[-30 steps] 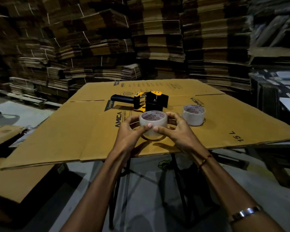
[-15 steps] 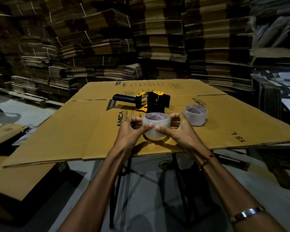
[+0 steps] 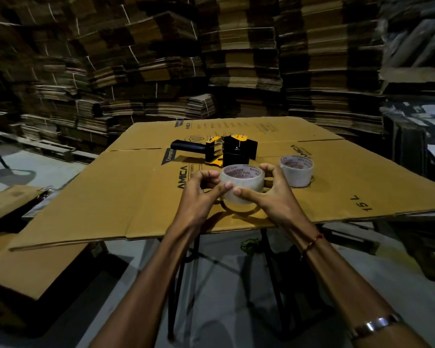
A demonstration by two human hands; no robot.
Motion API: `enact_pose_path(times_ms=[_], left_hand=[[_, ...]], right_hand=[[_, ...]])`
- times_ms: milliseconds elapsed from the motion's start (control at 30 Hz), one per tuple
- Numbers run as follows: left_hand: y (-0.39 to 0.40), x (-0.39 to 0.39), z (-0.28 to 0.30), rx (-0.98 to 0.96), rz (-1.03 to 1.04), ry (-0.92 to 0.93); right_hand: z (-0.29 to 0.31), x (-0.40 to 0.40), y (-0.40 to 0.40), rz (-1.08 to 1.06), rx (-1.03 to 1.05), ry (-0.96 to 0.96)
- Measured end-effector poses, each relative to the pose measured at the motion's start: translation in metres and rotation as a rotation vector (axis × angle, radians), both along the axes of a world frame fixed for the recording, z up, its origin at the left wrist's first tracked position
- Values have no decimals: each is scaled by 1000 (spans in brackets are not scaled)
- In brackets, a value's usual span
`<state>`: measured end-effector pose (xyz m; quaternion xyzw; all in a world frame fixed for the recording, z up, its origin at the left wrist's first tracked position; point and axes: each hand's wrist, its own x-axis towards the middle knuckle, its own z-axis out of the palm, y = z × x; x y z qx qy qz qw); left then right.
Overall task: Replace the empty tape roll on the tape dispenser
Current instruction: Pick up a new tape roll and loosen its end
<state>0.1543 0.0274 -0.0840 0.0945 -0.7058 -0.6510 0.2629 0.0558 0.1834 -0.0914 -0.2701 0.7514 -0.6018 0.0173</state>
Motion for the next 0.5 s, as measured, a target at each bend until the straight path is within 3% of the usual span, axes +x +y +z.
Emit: enact_pose_path(times_ms=[133, 267, 500], left_hand=[[1, 3, 2, 53, -59, -21], [0, 0, -3, -29, 108, 62], [15, -7, -13, -581, 242, 139]], right_hand=[[3, 1, 1, 29, 19, -7], [0, -4, 3, 69, 14, -23], [-2, 0, -4, -52, 64, 31]])
